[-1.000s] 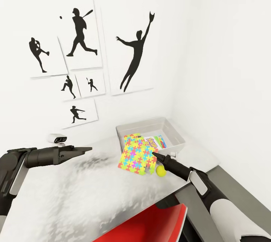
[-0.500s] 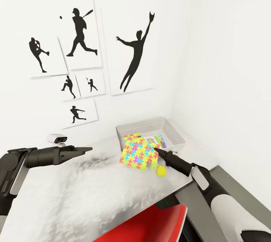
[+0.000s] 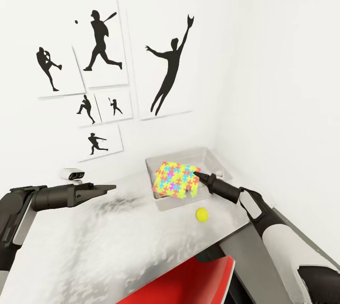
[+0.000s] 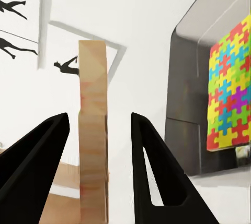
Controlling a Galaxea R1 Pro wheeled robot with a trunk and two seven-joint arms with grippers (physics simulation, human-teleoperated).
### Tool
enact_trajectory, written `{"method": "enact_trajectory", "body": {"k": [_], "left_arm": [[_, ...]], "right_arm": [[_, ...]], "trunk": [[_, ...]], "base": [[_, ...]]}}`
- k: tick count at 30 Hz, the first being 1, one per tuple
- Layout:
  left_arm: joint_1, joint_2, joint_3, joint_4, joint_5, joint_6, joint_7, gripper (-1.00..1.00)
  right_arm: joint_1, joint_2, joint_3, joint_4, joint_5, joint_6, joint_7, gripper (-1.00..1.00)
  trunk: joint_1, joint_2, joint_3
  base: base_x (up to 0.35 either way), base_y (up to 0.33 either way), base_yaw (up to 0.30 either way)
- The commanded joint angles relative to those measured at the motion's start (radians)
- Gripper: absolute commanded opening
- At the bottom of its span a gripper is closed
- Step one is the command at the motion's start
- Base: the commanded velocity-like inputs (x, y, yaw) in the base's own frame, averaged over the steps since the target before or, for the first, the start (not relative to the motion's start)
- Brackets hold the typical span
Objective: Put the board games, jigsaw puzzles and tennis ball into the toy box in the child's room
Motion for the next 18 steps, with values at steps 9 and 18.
{"method": "enact_trajectory", "body": {"k": [9, 18], "left_arm": [[-0.001, -0.001, -0.001, 0.000, 0.000, 0.010, -0.004, 1.00], [-0.001, 0.000, 0.000, 0.000, 0.000, 0.010, -0.004, 1.00]], "right_arm": [[-0.140, 0.003, -0.004, 0.011, -0.008, 0.029, -0.266, -1.00], [-0.253, 0.018, -0.004, 0.013, -0.010, 0.052, -0.527, -1.00]], "trunk": [[0.001, -0.002, -0.002], [0.001, -0.002, -0.002]], "base": [[0.000, 0.000, 0.000], [0.000, 0.000, 0.000]]}}
